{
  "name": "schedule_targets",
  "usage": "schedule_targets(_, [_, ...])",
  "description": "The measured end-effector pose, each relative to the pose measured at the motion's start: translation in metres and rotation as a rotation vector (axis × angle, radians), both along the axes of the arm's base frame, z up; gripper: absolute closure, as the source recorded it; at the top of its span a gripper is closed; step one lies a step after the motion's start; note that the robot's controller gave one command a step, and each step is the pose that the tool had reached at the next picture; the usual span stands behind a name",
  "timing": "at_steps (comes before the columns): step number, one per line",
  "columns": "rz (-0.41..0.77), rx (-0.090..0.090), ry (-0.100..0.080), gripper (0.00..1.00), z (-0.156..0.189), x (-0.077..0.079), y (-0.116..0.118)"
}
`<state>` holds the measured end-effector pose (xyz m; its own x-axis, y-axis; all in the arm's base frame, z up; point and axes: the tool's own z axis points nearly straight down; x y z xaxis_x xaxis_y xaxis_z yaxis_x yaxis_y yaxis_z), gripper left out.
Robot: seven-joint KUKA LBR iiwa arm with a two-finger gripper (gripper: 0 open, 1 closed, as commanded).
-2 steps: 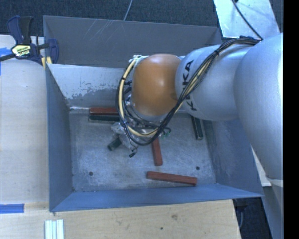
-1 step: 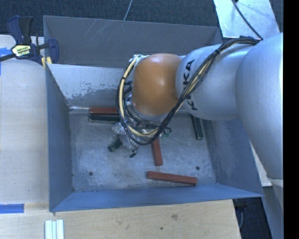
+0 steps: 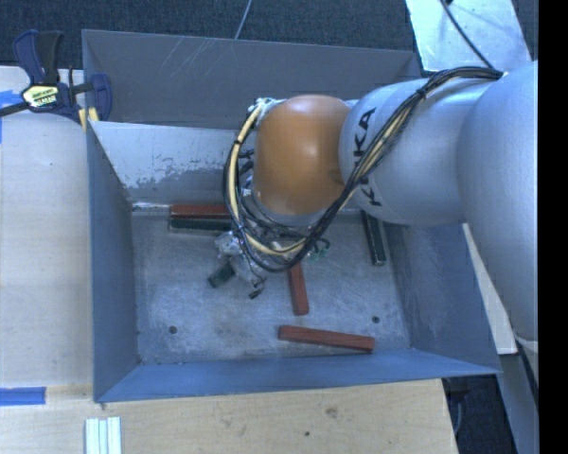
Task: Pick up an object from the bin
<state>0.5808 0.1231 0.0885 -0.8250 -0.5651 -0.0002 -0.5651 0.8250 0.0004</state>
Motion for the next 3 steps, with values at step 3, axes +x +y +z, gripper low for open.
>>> schedule_targets(3, [-0.002, 0.0, -0.003, 1.0, 0.03, 0.001, 0.0])
